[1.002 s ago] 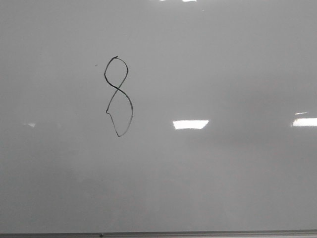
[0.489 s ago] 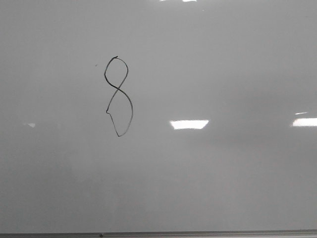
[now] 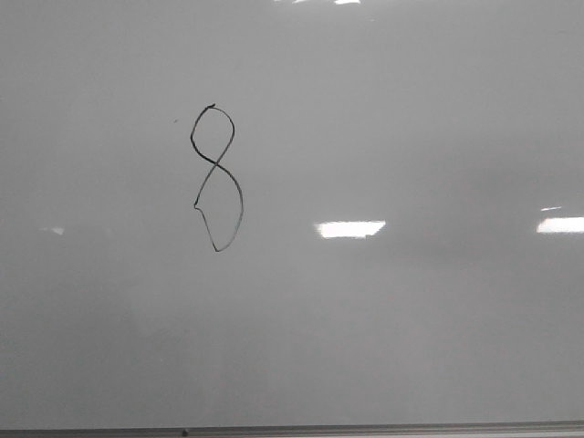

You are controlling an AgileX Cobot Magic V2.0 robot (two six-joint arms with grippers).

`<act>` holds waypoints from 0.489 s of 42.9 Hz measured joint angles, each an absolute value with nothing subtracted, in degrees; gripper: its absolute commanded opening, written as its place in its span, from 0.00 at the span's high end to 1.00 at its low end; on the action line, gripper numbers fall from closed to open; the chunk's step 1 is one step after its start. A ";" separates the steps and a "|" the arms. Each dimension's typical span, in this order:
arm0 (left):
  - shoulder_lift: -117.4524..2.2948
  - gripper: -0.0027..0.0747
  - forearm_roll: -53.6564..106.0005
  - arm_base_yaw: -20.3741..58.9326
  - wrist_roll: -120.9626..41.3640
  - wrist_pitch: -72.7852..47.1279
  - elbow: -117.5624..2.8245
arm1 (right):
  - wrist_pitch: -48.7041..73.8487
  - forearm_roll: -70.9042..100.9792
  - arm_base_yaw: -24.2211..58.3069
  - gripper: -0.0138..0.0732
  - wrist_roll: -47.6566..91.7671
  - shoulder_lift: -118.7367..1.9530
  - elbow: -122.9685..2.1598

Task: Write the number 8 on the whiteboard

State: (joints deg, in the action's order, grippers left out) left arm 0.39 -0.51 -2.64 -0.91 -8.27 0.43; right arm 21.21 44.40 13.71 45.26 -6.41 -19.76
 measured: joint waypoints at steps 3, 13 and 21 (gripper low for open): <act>0.39 0.99 -0.51 -2.64 -0.91 -8.27 0.43 | 17.75 39.57 11.60 0.91 41.02 -5.46 -17.61; 0.39 0.99 -0.51 -2.64 -1.00 -8.27 0.43 | 14.70 19.21 1.48 0.91 15.71 -0.65 -8.84; 0.39 0.99 -0.51 -2.64 -1.00 -8.27 0.43 | 14.70 11.73 -1.67 0.91 8.49 0.60 -0.65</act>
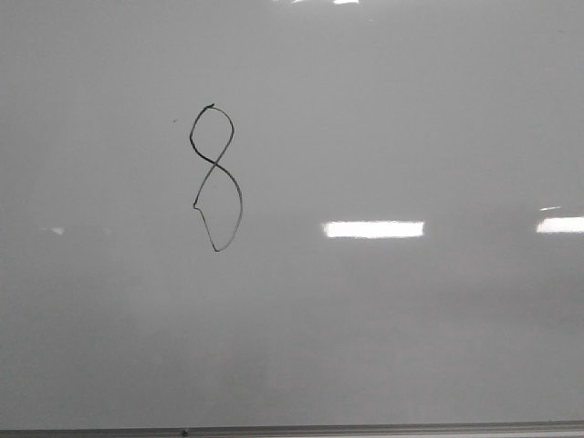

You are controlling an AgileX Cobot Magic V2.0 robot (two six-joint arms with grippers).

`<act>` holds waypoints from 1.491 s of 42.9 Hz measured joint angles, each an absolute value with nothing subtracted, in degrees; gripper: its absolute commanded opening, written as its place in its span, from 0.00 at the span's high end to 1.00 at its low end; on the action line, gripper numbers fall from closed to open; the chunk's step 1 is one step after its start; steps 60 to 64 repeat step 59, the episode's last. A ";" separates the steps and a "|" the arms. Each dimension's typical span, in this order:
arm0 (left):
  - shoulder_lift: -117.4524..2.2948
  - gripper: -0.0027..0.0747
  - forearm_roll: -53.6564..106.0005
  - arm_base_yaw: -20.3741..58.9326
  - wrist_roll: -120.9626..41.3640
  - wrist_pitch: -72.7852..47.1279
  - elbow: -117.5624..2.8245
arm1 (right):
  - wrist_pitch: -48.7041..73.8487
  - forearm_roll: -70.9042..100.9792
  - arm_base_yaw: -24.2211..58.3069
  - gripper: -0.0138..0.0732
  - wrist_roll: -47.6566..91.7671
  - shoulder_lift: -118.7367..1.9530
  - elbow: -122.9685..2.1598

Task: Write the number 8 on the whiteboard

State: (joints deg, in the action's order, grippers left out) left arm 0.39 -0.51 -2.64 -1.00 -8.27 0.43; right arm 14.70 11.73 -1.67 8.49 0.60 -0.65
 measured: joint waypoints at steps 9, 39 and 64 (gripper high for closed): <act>0.39 0.99 -0.51 -2.64 -1.00 -8.27 0.43 | 15.06 10.96 -1.67 0.91 7.46 0.60 1.55; 0.39 0.99 -0.51 -2.64 -1.00 -8.27 0.43 | 15.14 10.96 -1.67 0.91 7.33 0.60 1.55; 0.39 0.99 -0.51 -2.64 -1.03 -8.27 0.43 | 15.14 10.96 -1.67 0.91 7.33 0.60 1.55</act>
